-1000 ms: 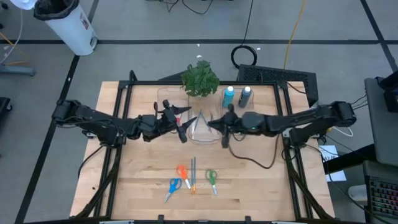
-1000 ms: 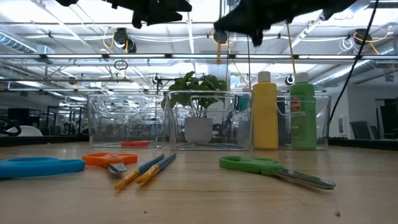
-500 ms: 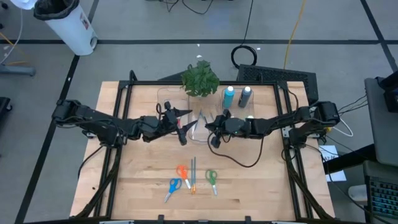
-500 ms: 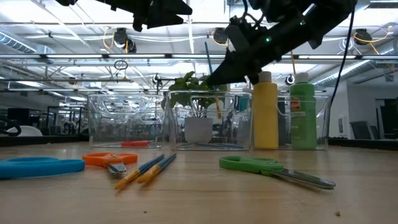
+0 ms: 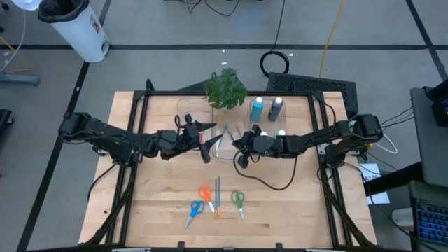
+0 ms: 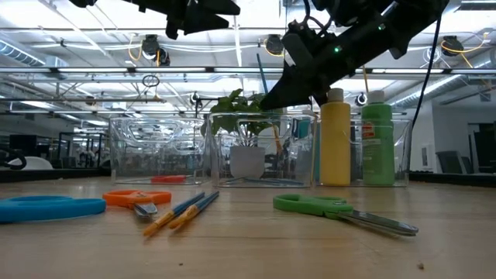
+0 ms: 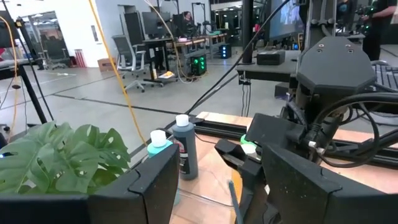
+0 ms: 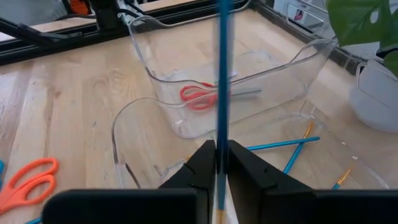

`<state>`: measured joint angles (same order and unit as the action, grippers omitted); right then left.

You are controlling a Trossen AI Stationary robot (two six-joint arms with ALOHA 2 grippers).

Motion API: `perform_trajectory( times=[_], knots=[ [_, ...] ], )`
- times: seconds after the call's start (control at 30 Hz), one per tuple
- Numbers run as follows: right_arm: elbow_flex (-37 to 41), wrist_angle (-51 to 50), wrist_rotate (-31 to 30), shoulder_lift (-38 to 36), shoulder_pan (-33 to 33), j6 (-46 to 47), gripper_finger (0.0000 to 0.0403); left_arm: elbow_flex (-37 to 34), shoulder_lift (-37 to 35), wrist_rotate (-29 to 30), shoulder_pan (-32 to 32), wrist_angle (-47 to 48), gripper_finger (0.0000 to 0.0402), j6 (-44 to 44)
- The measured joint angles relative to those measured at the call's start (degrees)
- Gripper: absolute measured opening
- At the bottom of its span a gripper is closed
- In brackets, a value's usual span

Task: Pick & Place Paint Supplies
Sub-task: Put the blue paintbrush into the middle transparent bin, then put the blue scissors into the left transparent bin

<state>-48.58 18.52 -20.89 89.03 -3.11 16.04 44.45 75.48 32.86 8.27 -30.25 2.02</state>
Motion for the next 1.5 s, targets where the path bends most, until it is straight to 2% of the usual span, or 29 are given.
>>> perform_trajectory(
  times=[0.57,0.8,1.0,1.17,1.5],
  knots=[
    [0.0,0.4,0.0,0.0,0.0,0.7,0.0088,0.0,0.0,0.0,0.0,0.0,0.0235,-0.8],
    [0.0,5.8,0.6,0.0,-0.8,-4.9,0.0122,0.0,0.0,0.0,0.0,0.0,0.0235,-0.8],
    [0.0,10.8,4.7,0.0,-2.8,-11.2,0.0157,0.0,0.0,0.0,0.0,0.0,0.0235,-0.8],
    [0.0,12.9,4.7,0.0,-4.1,-14.1,0.0181,0.0,0.0,0.0,0.0,0.0,0.0235,-0.8],
    [0.0,12.9,4.9,-0.1,-5.4,-14.0,0.0194,0.0,0.0,0.0,0.0,0.1,0.0235,-0.8]
  ],
)
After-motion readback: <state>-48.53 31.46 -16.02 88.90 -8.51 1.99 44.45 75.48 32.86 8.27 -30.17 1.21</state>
